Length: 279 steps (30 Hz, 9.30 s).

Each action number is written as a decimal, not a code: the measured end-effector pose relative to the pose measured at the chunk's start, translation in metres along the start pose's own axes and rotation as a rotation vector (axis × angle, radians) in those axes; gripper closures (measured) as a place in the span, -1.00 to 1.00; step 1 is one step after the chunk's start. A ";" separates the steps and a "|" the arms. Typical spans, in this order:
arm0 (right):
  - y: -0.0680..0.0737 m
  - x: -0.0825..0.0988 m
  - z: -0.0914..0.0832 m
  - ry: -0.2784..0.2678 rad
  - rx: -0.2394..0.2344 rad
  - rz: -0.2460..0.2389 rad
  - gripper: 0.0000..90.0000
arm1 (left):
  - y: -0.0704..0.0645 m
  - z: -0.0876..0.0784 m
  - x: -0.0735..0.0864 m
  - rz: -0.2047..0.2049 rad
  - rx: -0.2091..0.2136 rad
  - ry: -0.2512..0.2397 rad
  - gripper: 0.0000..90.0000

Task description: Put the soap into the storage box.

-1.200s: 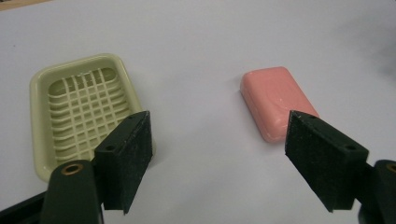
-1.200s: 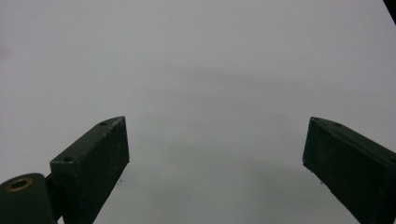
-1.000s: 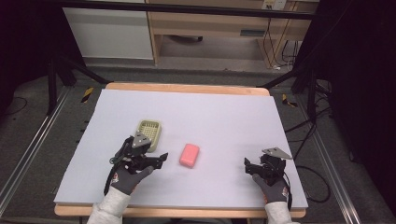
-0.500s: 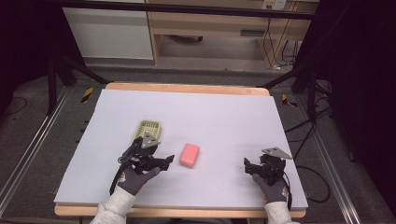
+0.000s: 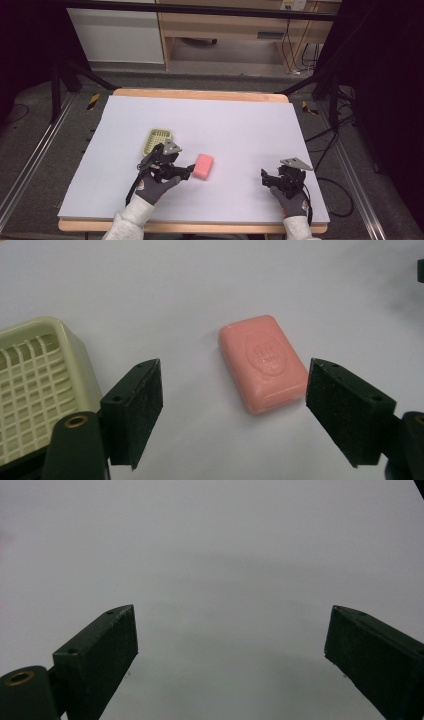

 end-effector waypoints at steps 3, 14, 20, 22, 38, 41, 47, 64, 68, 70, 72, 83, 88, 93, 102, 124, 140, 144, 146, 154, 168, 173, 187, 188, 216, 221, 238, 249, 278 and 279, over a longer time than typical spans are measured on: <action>0.000 0.000 0.000 -0.001 0.000 -0.002 -0.84 | -0.002 0.003 -0.001 -0.003 0.003 0.001 -0.50; 0.001 0.000 0.001 0.000 0.005 -0.011 -0.84 | -0.008 0.019 -0.009 0.016 -0.004 0.029 -0.50; 0.002 0.000 0.001 0.003 0.005 -0.011 -0.84 | -0.009 0.027 -0.011 0.016 -0.002 0.043 -0.50; 0.002 0.000 0.001 0.004 0.005 -0.011 -0.84 | -0.010 0.029 -0.012 0.015 -0.001 0.044 -0.51; 0.002 0.000 0.002 0.010 0.003 -0.015 -0.84 | -0.017 0.048 -0.020 0.028 0.000 0.086 -0.52; 0.002 0.000 0.002 0.013 0.001 -0.013 -0.84 | -0.018 0.052 -0.020 0.030 -0.001 0.103 -0.53; 0.002 0.000 0.003 0.014 0.001 -0.015 -0.84 | -0.020 0.059 -0.020 0.031 -0.003 0.122 -0.54; 0.003 0.000 0.003 0.020 -0.002 -0.018 -0.84 | -0.026 0.079 -0.018 0.040 -0.005 0.173 -0.56; 0.003 0.000 0.004 0.021 0.000 -0.021 -0.84 | -0.026 0.083 -0.017 0.043 -0.009 0.190 -0.56; 0.003 0.000 0.004 0.022 0.000 -0.025 -0.84 | -0.026 0.084 -0.016 0.039 -0.007 0.195 -0.56; 0.003 0.000 0.004 0.021 -0.001 -0.027 -0.84 | -0.024 0.085 -0.015 0.031 -0.002 0.203 -0.55; 0.003 0.000 0.004 0.023 -0.001 -0.027 -0.84 | -0.025 0.089 -0.012 0.012 0.010 0.219 -0.43; 0.004 0.000 0.004 0.027 0.000 -0.021 -0.84 | -0.024 0.087 -0.011 0.002 0.014 0.217 -0.30; 0.003 0.000 0.004 0.026 -0.001 -0.025 -0.84 | -0.022 0.083 -0.009 0.006 0.025 0.221 -0.19; 0.004 0.000 0.004 0.029 0.000 -0.026 -0.84 | -0.022 0.085 -0.012 0.033 0.031 0.230 -0.25; 0.004 0.000 0.005 0.032 -0.003 -0.026 -0.84 | -0.020 0.090 -0.012 0.046 0.039 0.278 -0.17; 0.003 0.000 0.005 0.032 0.002 -0.030 -0.84 | -0.019 0.062 -0.018 0.075 0.053 0.249 -0.17; 0.003 0.000 0.005 0.031 0.002 -0.025 -0.84 | -0.017 0.053 -0.019 0.071 0.056 0.240 -0.17; 0.003 0.000 0.004 0.030 0.002 -0.026 -0.84 | -0.015 0.050 -0.019 0.071 0.056 0.232 -0.17; 0.003 0.000 0.004 0.029 0.004 -0.024 -0.84 | -0.009 0.036 -0.018 0.065 0.060 0.218 -0.17; 0.003 0.000 0.004 0.028 0.005 -0.025 -0.84 | 0.009 0.009 -0.009 0.037 0.040 0.187 -0.17; 0.004 0.000 0.004 0.030 0.008 -0.027 -0.84 | 0.016 -0.001 -0.005 0.016 0.028 0.171 -0.17; 0.003 0.000 0.004 0.029 0.009 -0.028 -0.84 | 0.041 -0.019 -0.003 -0.040 -0.008 0.136 -0.17; 0.003 0.000 0.004 0.031 0.011 -0.027 -0.84 | 0.043 -0.020 -0.003 -0.044 -0.013 0.136 -0.17; 0.005 0.000 0.004 0.030 0.013 -0.029 -0.85 | 0.087 -0.021 -0.008 -0.123 -0.126 0.117 -0.17; 0.005 0.000 0.004 0.031 0.013 -0.030 -0.85 | 0.094 -0.017 -0.010 -0.136 -0.139 0.122 -0.17; 0.004 0.000 0.004 0.031 0.012 -0.029 -0.85 | 0.108 -0.007 -0.011 -0.167 -0.150 0.115 -0.17; 0.004 0.000 0.004 0.030 0.014 -0.030 -0.85 | 0.115 0.005 -0.011 -0.178 -0.169 0.139 -0.17; 0.010 -0.002 0.007 0.028 0.006 -0.057 -0.86 | 0.125 0.030 -0.016 -0.182 -0.200 0.223 -0.17; 0.010 -0.002 0.007 0.028 0.006 -0.058 -0.86 | 0.125 0.030 -0.014 -0.188 -0.197 0.220 -0.17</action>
Point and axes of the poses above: each handheld gripper's, and its own axes: z roughly forward along the jaws, x roughly out of its underside, y roughly to its left, the point moved 1 cm from there along z, roughly forward along the jaws, and after that the axes turned 2 degrees about -y, right-handed, at the moved point
